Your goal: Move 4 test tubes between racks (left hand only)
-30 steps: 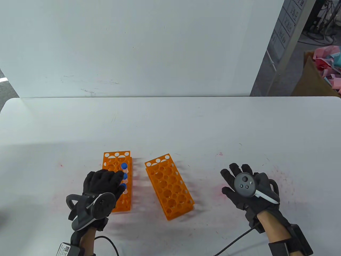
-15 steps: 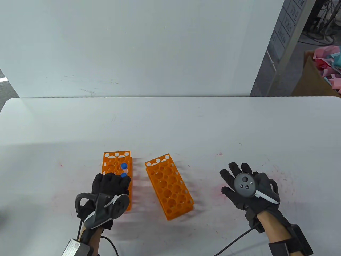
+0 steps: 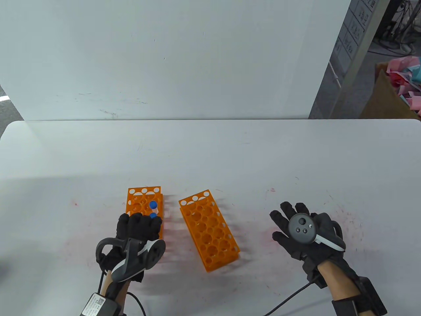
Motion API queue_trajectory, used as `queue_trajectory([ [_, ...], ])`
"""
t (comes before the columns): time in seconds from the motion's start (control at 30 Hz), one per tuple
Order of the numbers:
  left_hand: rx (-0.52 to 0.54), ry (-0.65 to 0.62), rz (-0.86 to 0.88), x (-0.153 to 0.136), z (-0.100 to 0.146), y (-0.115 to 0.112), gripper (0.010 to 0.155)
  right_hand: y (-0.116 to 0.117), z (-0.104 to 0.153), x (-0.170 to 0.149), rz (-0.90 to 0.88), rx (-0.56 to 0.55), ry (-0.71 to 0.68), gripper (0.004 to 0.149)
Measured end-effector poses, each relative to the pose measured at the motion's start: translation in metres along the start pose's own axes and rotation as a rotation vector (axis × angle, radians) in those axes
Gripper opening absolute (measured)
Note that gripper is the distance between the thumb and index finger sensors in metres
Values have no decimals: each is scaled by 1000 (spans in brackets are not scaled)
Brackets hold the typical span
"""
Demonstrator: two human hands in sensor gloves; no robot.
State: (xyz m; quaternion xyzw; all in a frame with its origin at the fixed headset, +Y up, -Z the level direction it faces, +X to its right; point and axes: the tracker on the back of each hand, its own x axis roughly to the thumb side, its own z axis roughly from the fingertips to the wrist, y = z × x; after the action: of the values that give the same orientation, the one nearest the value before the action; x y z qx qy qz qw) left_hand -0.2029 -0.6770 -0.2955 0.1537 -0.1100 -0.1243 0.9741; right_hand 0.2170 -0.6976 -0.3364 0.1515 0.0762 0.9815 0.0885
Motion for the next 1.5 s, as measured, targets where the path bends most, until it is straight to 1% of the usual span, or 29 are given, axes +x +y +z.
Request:
queue_trajectory([
  [0.2,8,4,13,-1,0,0,51,-2,2,0,3,-12,9,64],
  [0.33,24,13,33,-4,1,3,51,-4,3,-2,-7,-25,15,63],
  [0.63,119,32,71,-13,6,20,52,-5,3,-2,-3,-16,12,64],
  [0.67,121,32,71,-14,6,20,51,-5,3,-2,-4,-16,12,64],
  [0.73,91,25,67,-16,5,22,51,-5,3,-2,-6,-14,13,64],
  [0.87,81,40,107,-21,4,25,50,-5,3,-2,-10,-11,11,63],
  [0.97,81,23,93,-19,3,34,50,-6,5,-2,-22,-18,18,63],
  [1.17,75,5,99,-13,-11,51,50,-5,4,-4,-34,2,23,63],
  [1.23,94,28,91,-10,-16,55,50,-4,5,-2,-36,6,7,63],
  [1.33,79,14,73,-3,-25,61,50,-5,5,0,-18,5,-8,63],
  [1.5,84,-24,111,11,-40,72,50,-4,5,1,-18,7,-16,63],
])
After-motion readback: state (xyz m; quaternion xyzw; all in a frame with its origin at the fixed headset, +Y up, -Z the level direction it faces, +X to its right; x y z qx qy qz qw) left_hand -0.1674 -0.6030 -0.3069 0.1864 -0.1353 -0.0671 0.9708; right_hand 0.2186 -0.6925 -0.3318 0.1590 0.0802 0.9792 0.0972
